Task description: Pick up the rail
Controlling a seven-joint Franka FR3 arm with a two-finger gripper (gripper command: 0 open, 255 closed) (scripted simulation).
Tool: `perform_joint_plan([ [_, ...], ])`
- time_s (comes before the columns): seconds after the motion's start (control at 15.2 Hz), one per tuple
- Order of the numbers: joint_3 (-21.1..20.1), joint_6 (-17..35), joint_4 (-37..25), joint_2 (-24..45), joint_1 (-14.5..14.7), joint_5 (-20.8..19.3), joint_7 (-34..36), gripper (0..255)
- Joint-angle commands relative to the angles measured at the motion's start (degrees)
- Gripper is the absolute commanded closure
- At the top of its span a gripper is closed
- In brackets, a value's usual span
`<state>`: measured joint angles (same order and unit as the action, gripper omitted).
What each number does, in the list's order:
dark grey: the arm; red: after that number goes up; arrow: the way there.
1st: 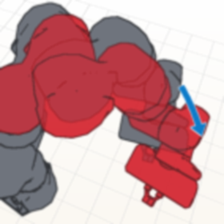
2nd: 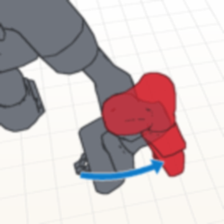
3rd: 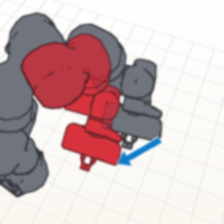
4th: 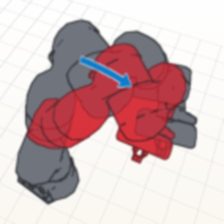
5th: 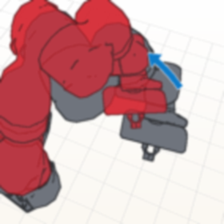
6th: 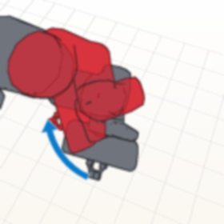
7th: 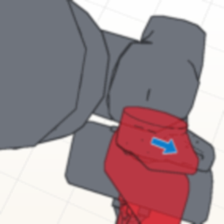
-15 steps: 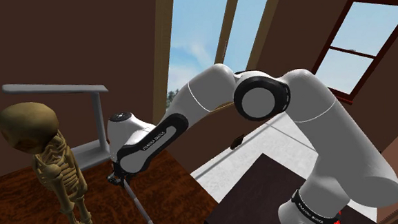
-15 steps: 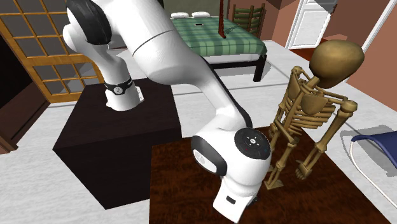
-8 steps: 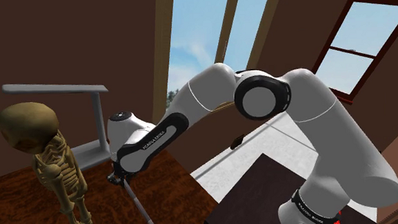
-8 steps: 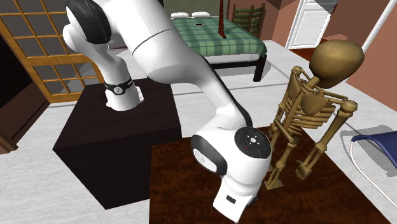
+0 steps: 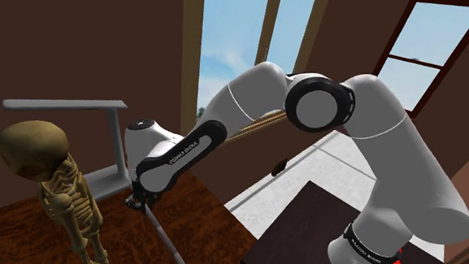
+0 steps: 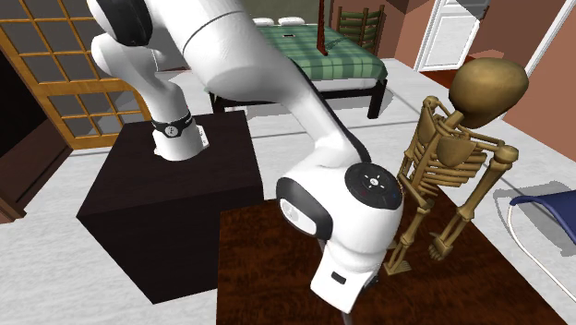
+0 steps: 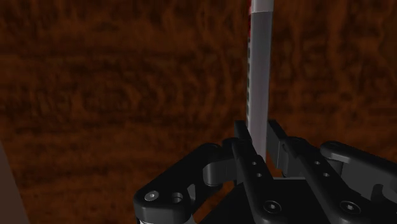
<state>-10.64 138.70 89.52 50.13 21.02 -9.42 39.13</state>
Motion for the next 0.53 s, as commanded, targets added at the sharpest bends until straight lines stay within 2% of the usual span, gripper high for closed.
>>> perform_joint_plan([
  [0.0,-0.19,-0.68,0.7,-1.36,-0.14,0.15,0.0,255],
  [0.46,-0.67,-2.78,1.65,-4.41,-0.51,0.58,-0.15,255],
])
